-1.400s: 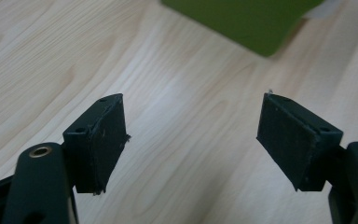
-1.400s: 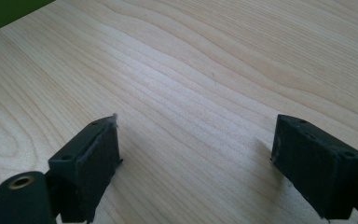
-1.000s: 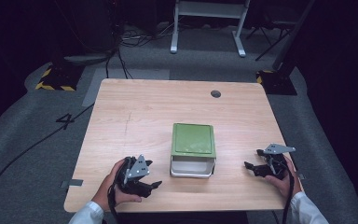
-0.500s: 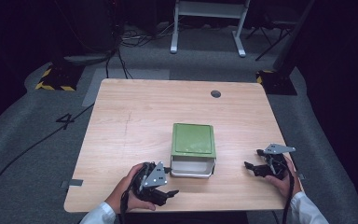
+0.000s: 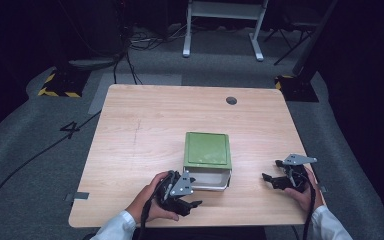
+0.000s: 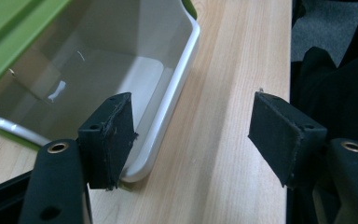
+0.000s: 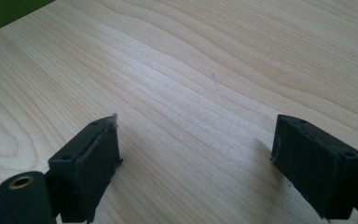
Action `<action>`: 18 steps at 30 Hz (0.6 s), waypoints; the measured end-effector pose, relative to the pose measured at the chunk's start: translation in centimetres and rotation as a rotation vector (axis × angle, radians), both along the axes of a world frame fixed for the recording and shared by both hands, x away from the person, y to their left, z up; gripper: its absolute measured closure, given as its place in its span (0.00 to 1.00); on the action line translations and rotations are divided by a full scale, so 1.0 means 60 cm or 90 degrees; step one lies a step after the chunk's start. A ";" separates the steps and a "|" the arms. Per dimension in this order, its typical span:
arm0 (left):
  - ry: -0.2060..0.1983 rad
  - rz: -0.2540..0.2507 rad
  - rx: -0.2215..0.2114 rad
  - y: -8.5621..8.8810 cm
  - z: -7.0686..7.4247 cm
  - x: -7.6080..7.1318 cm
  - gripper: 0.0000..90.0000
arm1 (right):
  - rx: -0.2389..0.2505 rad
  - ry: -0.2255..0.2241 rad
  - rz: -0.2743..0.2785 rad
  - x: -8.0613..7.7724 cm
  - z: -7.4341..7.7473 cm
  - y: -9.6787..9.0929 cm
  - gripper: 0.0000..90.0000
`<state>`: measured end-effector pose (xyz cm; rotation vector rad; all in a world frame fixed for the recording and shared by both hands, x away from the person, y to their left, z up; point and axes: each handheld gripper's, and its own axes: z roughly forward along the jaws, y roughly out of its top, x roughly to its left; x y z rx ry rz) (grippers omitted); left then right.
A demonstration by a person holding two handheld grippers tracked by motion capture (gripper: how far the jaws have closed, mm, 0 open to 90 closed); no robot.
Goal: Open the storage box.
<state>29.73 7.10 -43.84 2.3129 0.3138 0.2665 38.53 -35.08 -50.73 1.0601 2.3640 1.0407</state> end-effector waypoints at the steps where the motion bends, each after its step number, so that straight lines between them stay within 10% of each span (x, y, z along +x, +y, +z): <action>1: 0.003 0.005 0.004 -0.003 -0.002 0.001 0.37 | 0.000 0.000 0.000 0.000 0.000 0.000 0.17; 18: 0.014 0.020 0.039 -0.017 -0.026 0.029 0.65 | 0.000 0.000 0.000 0.000 0.000 0.000 0.17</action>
